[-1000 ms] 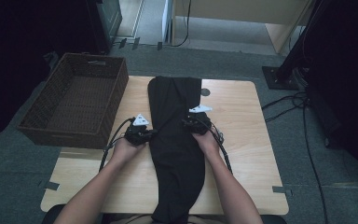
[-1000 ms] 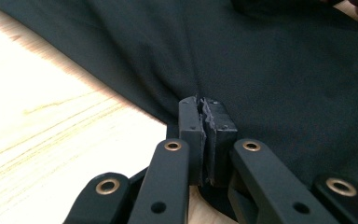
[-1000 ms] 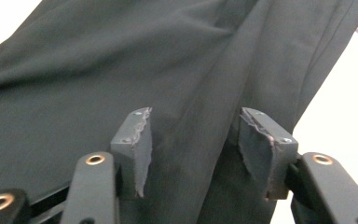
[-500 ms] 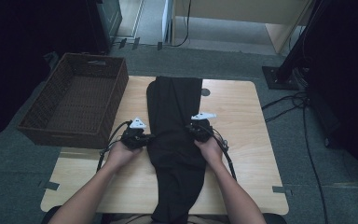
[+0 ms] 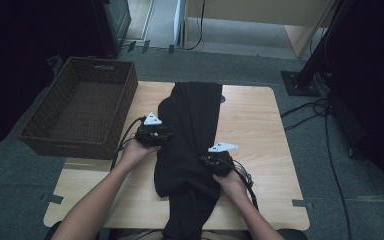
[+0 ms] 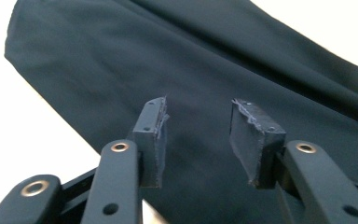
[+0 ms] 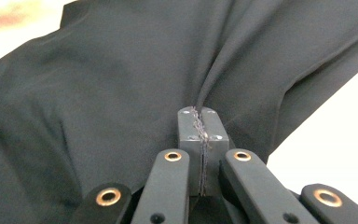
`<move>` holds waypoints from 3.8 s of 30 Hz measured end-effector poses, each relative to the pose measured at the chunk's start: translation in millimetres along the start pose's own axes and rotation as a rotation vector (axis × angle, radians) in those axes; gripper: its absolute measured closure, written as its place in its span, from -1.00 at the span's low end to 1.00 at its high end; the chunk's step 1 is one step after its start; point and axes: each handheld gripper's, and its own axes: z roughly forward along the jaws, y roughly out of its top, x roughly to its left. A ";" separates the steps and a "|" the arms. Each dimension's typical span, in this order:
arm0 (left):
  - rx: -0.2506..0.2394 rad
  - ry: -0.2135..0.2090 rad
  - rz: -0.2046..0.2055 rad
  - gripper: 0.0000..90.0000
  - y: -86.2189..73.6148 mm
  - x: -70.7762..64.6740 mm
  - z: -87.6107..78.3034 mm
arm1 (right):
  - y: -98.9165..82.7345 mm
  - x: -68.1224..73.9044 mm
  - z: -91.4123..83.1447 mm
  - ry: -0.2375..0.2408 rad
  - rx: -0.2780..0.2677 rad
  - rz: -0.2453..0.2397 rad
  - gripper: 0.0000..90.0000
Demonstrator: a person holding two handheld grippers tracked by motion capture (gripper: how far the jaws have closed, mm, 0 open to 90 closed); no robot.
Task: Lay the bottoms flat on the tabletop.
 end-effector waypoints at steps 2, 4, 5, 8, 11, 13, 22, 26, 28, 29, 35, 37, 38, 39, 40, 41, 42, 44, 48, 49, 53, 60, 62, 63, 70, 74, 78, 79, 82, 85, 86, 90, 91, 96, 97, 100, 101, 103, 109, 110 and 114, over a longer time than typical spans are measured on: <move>0.028 0.015 -0.006 0.17 -0.2 2.2 10.6 | -4.7 4.8 -4.7 -0.005 0.001 -0.029 1.00; 0.043 0.030 -0.008 0.16 -3.3 3.5 19.8 | -8.9 5.1 -6.4 -0.009 -0.014 -0.039 1.00; 0.035 0.035 -0.008 0.14 -5.5 4.5 23.2 | -9.1 4.1 -6.4 -0.006 -0.014 -0.030 1.00; 0.020 0.048 -0.016 0.12 -6.2 4.1 24.8 | -9.9 0.8 -5.2 0.001 -0.032 -0.013 1.00; 0.031 0.043 -0.004 0.26 -6.1 0.7 24.7 | -10.5 0.9 -4.3 0.000 -0.043 -0.012 0.99; 0.037 0.020 -0.001 0.46 -5.4 -0.8 24.5 | -10.5 1.1 -3.8 -0.003 -0.048 -0.011 0.98; 0.047 -0.012 -0.010 0.94 -15.1 -12.7 12.1 | -15.0 0.7 -10.3 -0.003 -0.035 0.025 0.99; 0.084 -0.016 0.026 0.95 -28.0 -23.0 -7.5 | -23.4 8.5 -16.6 0.014 -0.036 0.042 0.99; 0.086 -0.021 0.018 0.95 -33.1 -25.4 -13.9 | -25.3 15.2 -19.0 0.001 -0.036 0.023 0.77; 0.079 -0.021 0.011 0.95 -36.6 -26.3 -16.9 | -25.1 17.6 -20.1 -0.015 -0.048 0.009 0.60; 0.072 -0.016 0.007 0.94 -42.9 -29.4 -22.5 | -9.9 5.4 -17.2 -0.027 -0.141 0.033 0.44; 0.058 -0.015 0.022 0.94 -44.8 -29.2 -22.3 | -4.7 -0.4 -11.0 -0.019 -0.158 0.065 0.44; 0.056 -0.013 0.015 0.94 -45.5 -29.5 -22.6 | -1.5 -2.2 -6.5 -0.027 -0.154 0.068 0.44; 0.051 -0.009 0.010 0.94 -46.1 -30.3 -22.6 | 1.5 -3.6 -1.7 -0.034 -0.153 0.064 0.43; 0.049 -0.007 0.012 0.94 -46.4 -30.5 -22.6 | 4.9 -6.0 4.4 -0.049 -0.172 0.058 0.42; 0.048 -0.007 0.009 0.94 -46.6 -30.6 -22.6 | 8.0 -7.6 8.3 -0.049 -0.163 0.061 0.39; 0.047 -0.010 0.001 0.94 -46.7 -30.2 -22.7 | 12.6 -10.6 13.4 -0.051 -0.144 0.063 0.35; 0.043 -0.020 -0.015 0.94 -47.1 -28.5 -22.6 | 22.2 -17.0 23.7 -0.061 -0.133 0.072 0.30; 0.040 -0.012 -0.006 0.93 -46.8 -29.5 -21.6 | 38.3 -25.6 41.5 -0.069 -0.091 0.060 0.01; 0.035 -0.003 -0.003 0.92 -46.8 -30.6 -21.0 | 40.8 -26.8 44.2 -0.074 -0.081 0.053 -0.01; 0.033 -0.008 -0.005 0.92 -46.5 -30.6 -20.3 | 49.5 -33.6 53.9 -0.127 -0.088 0.024 0.01; 0.032 -0.013 -0.022 0.92 -46.9 -30.3 -20.1 | 53.8 -36.3 58.2 -0.172 -0.082 -0.012 0.13; 0.032 -0.012 -0.027 0.93 -46.8 -30.6 -20.1 | 53.2 -35.7 57.8 -0.174 -0.084 -0.010 0.32; 0.031 -0.014 -0.033 0.93 -46.8 -30.4 -20.1 | 52.5 -35.3 57.0 -0.173 -0.087 -0.012 0.52; 0.058 -0.043 -0.045 0.96 -49.4 -29.1 -28.1 | 44.0 -34.5 47.1 -0.129 -0.081 0.025 1.00; 0.098 -0.075 -0.034 0.96 -54.9 -34.8 -41.4 | 34.4 -30.5 31.4 -0.065 -0.034 0.092 1.00; 0.032 -0.057 -0.031 0.68 -54.0 -32.8 -52.0 | 18.5 -17.9 15.7 -0.025 -0.008 0.059 1.00; 0.009 -0.044 -0.032 0.60 -50.1 -30.8 -52.2 | 16.4 -15.6 13.3 -0.024 -0.003 0.047 1.00; -0.016 0.000 -0.026 0.38 -34.7 -23.4 -46.3 | 9.7 -6.8 4.1 -0.025 0.030 -0.014 1.00; -0.023 0.045 -0.012 0.32 -20.3 -12.5 -34.0 | 4.6 -3.2 -1.8 -0.015 0.041 -0.037 1.00; -0.022 0.060 -0.011 0.30 -16.3 -8.1 -29.5 | 3.3 -2.7 -3.2 -0.007 0.046 -0.035 1.00; -0.003 0.092 -0.035 0.25 -6.7 4.8 -7.4 | -5.8 1.6 -11.1 0.048 0.055 -0.018 1.00; 0.001 0.099 -0.035 0.24 -6.4 5.3 -3.3 | -8.8 3.3 -13.3 0.051 0.052 -0.017 1.00; 0.024 0.124 -0.011 0.22 -8.6 5.6 14.4 | -10.2 -0.7 -14.8 0.040 0.023 -0.009 0.72; 0.028 0.125 -0.008 0.23 -9.6 5.3 15.4 | -9.8 -2.4 -15.3 0.042 0.016 0.006 0.68; 0.028 0.136 0.035 0.41 -12.9 4.7 15.6 | -5.1 -9.2 -18.4 0.018 -0.040 0.019 0.51; 0.019 0.127 0.035 0.48 -13.9 5.2 15.8 | -3.0 -12.0 -19.2 0.001 -0.065 0.023 0.48; 0.019 0.125 0.021 0.64 -14.0 6.4 15.4 | 0.9 -18.5 -18.9 -0.024 -0.104 0.037 0.46; 0.030 0.114 0.011 0.84 -19.7 4.6 4.0 | 14.9 -38.8 1.6 -0.097 -0.083 0.059 0.41; 0.027 0.114 0.014 0.84 -21.9 4.0 0.5 | 14.9 -39.3 3.8 -0.110 -0.086 0.053 0.41; 0.030 0.109 0.010 0.85 -35.3 1.6 -14.1 | 11.6 -37.9 11.7 -0.133 -0.077 0.009 0.41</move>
